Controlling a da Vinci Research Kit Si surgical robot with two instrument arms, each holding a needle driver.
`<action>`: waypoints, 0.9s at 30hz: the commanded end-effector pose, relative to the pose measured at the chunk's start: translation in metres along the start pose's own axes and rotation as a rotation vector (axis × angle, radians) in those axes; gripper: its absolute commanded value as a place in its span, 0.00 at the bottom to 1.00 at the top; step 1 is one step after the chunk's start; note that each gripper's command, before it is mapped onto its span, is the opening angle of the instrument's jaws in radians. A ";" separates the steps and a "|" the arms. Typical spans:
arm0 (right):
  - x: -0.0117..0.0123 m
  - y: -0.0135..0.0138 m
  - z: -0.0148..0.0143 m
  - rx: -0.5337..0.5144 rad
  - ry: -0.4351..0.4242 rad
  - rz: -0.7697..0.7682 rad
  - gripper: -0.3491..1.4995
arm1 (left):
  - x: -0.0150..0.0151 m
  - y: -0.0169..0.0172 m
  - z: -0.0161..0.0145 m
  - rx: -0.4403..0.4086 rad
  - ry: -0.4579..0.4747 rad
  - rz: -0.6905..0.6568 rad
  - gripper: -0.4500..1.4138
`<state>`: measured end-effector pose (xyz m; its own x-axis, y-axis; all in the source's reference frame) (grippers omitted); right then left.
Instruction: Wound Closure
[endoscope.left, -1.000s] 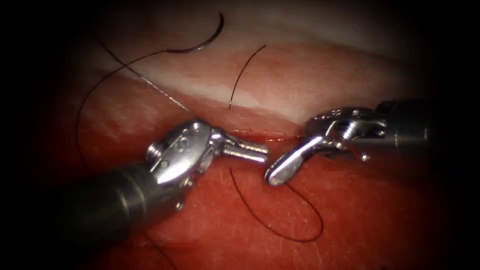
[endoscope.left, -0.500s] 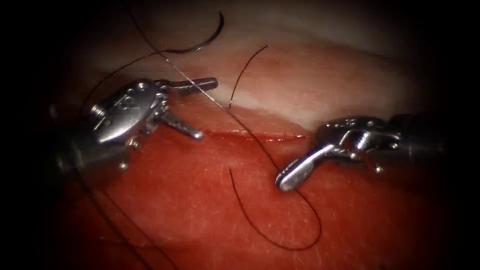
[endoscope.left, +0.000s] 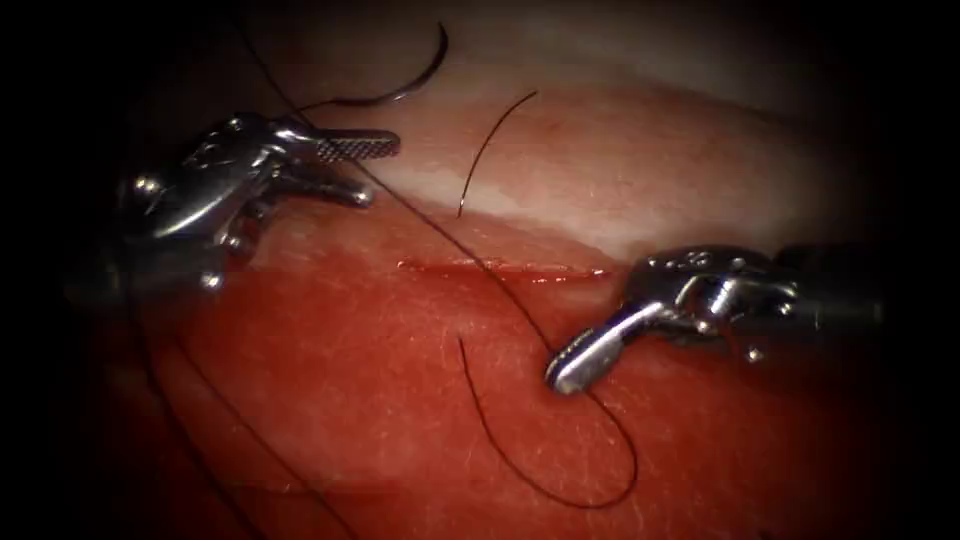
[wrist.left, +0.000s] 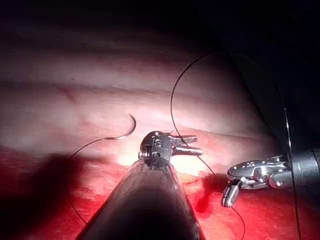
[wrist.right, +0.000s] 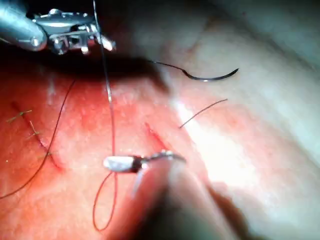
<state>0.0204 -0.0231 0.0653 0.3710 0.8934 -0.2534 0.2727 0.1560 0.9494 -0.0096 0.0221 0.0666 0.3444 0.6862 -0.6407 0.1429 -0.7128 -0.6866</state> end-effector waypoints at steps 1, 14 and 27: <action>0.0003 0.0006 0.0008 0.002 0.000 -0.008 0.00 | -0.0002 -0.0006 0.0004 -0.001 0.003 0.002 0.22; 0.0001 0.0003 0.0007 0.008 0.005 -0.015 0.00 | -0.0006 -0.0008 -0.0007 0.000 0.005 -0.009 0.00; 0.0024 0.0004 -0.0016 0.020 0.183 -0.256 0.98 | -0.0014 -0.0009 -0.0013 -0.010 -0.097 0.021 0.00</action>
<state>0.0193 -0.0202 0.0650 0.1170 0.8863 -0.4481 0.3511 0.3852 0.8535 -0.0086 0.0212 0.0680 0.2536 0.6800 -0.6880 0.1450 -0.7299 -0.6680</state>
